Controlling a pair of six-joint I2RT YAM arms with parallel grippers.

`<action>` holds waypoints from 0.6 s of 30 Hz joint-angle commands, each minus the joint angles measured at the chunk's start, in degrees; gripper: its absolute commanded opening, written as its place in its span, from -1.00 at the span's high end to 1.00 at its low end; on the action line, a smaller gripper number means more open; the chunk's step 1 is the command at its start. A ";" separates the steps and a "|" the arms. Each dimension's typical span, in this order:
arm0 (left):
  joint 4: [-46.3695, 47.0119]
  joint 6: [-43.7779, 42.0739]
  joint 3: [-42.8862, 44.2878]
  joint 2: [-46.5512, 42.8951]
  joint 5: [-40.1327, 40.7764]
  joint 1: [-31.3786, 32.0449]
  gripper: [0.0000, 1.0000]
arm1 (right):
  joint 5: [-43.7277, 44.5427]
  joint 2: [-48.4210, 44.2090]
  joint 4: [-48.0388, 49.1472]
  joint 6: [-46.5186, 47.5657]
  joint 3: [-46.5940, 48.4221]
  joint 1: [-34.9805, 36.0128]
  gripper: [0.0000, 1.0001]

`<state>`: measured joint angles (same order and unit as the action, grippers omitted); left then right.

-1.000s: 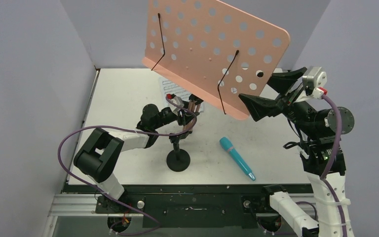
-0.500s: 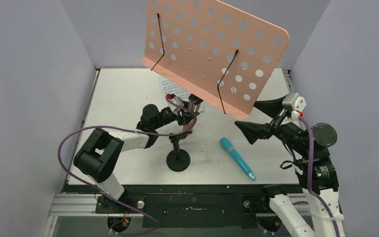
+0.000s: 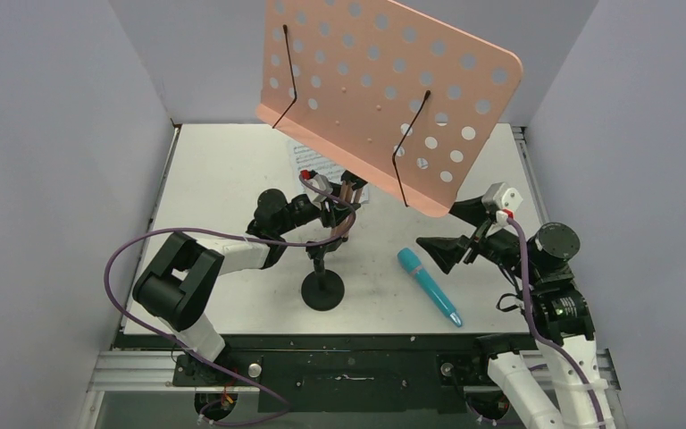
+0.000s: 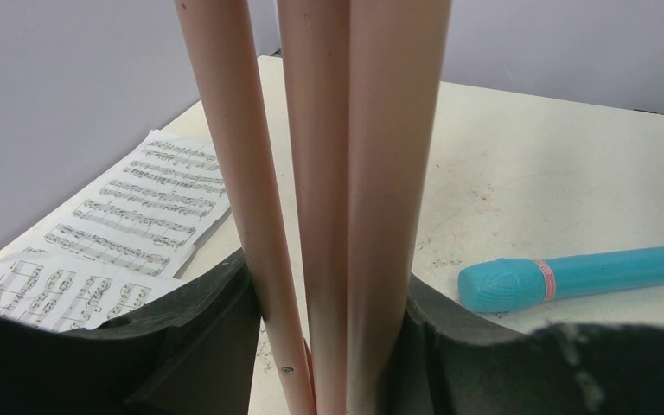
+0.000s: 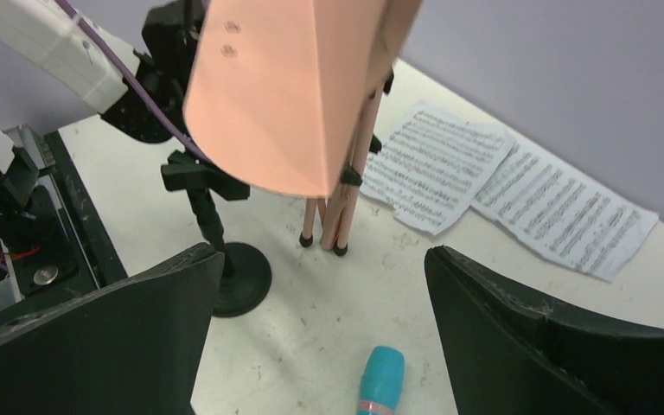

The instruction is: Set up the instrument practice props

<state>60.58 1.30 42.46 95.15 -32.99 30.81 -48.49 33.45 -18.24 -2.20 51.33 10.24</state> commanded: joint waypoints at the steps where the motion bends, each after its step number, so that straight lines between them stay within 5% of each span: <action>1: 6.14 1.33 0.87 -3.66 0.79 -0.83 1.00 | -1.01 -0.95 1.71 1.81 -3.44 0.47 -0.80; 6: 6.41 1.90 0.71 -4.05 -0.09 -0.91 1.00 | -1.37 -0.05 6.86 -0.38 -9.07 0.40 -0.79; 14: 6.58 3.32 0.50 -4.41 -1.31 -0.91 1.00 | -2.26 8.43 39.62 -13.32 -20.93 0.51 -0.80; 18: 7.43 4.03 0.48 -4.16 -1.98 -0.75 1.00 | -3.36 16.67 46.47 -14.21 -18.81 0.96 -0.80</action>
<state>60.62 2.20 41.74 94.41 -34.17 30.30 -49.78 44.51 10.87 -13.41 30.37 10.41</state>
